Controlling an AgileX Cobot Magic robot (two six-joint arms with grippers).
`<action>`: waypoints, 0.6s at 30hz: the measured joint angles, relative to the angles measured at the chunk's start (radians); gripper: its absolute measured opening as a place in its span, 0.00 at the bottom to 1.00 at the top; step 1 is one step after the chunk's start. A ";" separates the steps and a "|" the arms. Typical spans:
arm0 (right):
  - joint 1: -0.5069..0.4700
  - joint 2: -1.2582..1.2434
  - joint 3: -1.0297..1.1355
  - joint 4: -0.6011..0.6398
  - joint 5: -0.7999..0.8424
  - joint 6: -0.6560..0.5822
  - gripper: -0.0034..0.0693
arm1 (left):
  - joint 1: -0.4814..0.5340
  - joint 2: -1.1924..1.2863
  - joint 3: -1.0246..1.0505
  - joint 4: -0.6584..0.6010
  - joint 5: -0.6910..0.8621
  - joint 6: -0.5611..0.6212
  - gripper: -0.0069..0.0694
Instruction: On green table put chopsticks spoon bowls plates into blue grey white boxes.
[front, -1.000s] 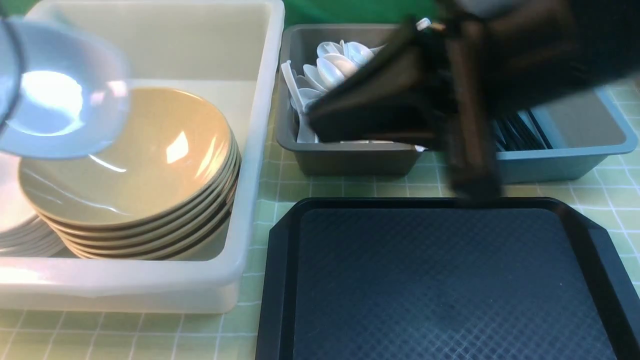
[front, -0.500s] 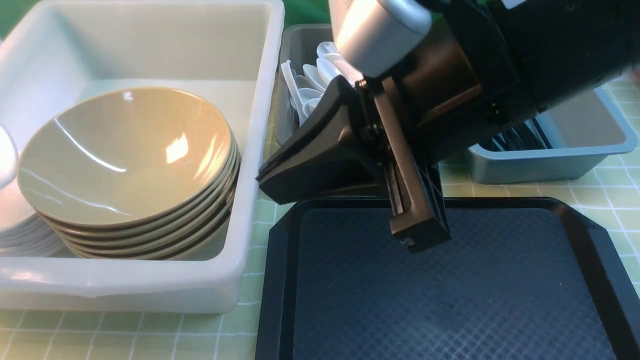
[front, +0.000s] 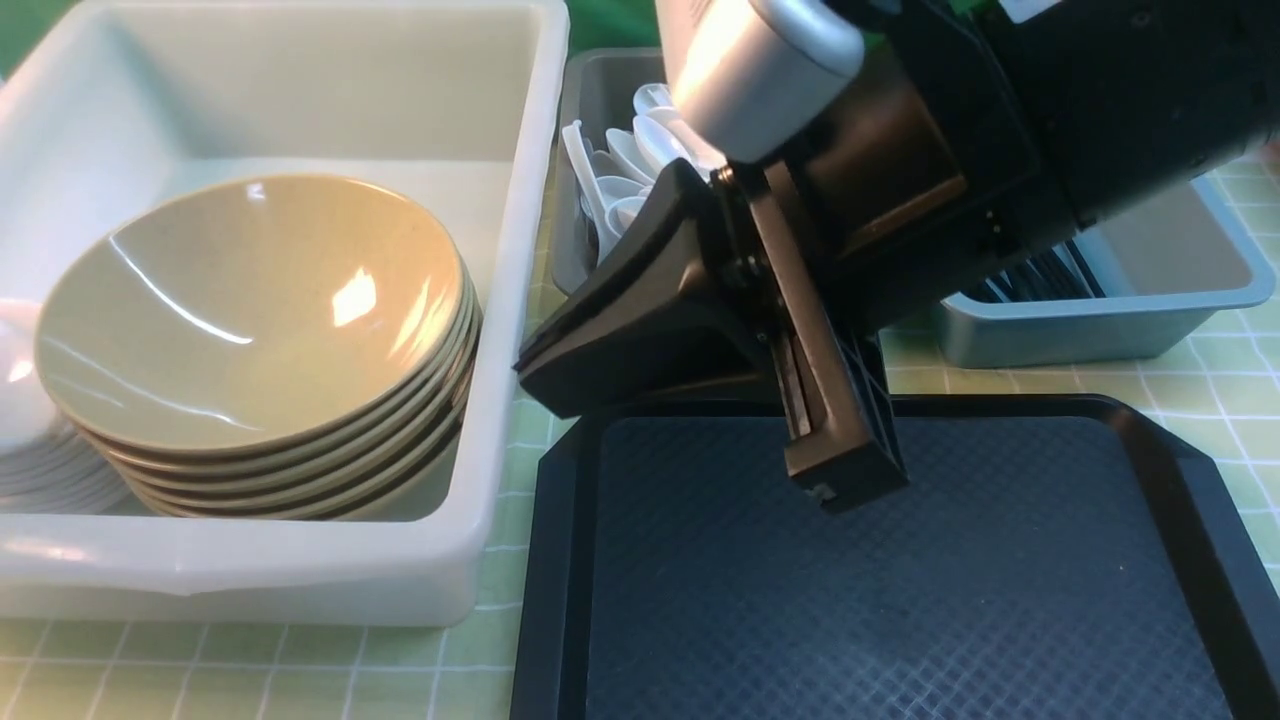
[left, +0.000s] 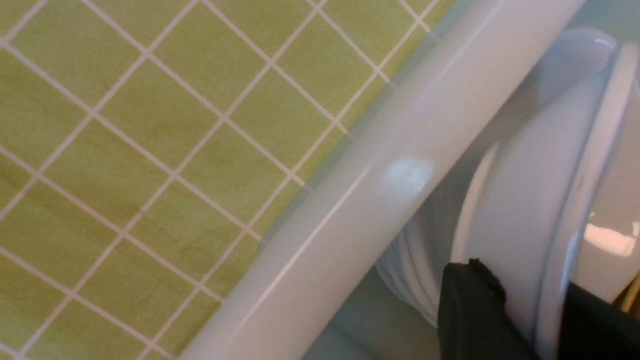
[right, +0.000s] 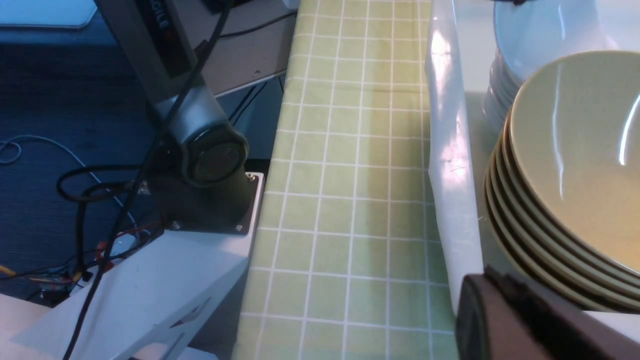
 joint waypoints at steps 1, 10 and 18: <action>0.000 0.000 0.000 0.000 0.000 0.000 0.08 | -0.020 0.002 0.000 0.040 0.000 -0.034 0.24; -0.033 0.000 0.000 -0.010 0.004 0.020 0.10 | -0.134 0.003 -0.049 0.267 0.080 -0.173 0.73; -0.297 -0.017 0.000 -0.292 0.010 0.366 0.10 | -0.305 -0.068 -0.227 0.181 0.156 -0.082 0.89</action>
